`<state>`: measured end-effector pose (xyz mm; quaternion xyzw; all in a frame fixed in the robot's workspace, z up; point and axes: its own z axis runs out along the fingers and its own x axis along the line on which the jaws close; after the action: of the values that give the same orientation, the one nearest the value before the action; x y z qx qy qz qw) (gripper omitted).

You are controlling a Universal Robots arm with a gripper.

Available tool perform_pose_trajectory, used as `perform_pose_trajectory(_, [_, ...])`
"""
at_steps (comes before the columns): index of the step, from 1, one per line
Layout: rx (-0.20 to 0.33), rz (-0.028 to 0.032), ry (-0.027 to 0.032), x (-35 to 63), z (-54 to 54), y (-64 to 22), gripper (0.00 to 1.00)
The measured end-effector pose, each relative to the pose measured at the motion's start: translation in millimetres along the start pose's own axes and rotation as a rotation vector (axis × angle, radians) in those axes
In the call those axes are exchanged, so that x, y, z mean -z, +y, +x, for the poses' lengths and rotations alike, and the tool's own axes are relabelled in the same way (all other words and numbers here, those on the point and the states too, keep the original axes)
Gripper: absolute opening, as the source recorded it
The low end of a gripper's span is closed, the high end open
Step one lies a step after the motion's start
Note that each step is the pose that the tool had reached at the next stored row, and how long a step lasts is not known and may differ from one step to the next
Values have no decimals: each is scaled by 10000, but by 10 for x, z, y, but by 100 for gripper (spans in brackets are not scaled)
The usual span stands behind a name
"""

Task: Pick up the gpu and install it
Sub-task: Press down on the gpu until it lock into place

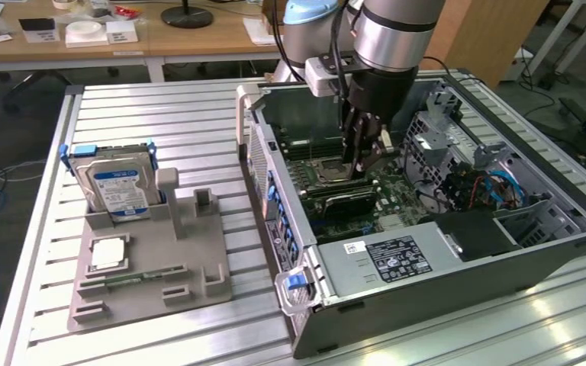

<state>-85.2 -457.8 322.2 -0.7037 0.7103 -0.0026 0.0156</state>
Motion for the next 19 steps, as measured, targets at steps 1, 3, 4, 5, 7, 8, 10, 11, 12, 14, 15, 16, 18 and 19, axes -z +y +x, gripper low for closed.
perform_pose_trajectory(1, [0, 0, -1, 0, 0, 0, 40])
perform_pose_trajectory(3, [0, 0, 0, 0, 0, 0, 40])
perform_pose_trajectory(4, [0, -1, 0, 0, 0, 0, 38])
perform_pose_trajectory(5, [0, 0, 0, 0, 0, 0, 32])
perform_pose_trajectory(7, [0, 0, 0, 0, 0, 0, 26])
perform_pose_trajectory(8, [0, 0, 0, 0, 0, 0, 20])
perform_pose_trajectory(10, [0, 0, 0, 0, 0, 0, 14])
perform_pose_trajectory(11, [0, 0, 0, 0, 0, 0, 11])
perform_pose_trajectory(12, [0, 0, 0, 0, 0, 0, 11])
perform_pose_trajectory(14, [0, 0, 0, 0, 0, 0, 11])
perform_pose_trajectory(15, [0, 0, 0, 0, 0, 0, 11])
perform_pose_trajectory(16, [0, 0, -1, 0, 0, 0, 11])
perform_pose_trajectory(18, [0, 0, -1, 0, 0, 0, 11])
perform_pose_trajectory(19, [0, 0, 0, 0, 0, 0, 11])
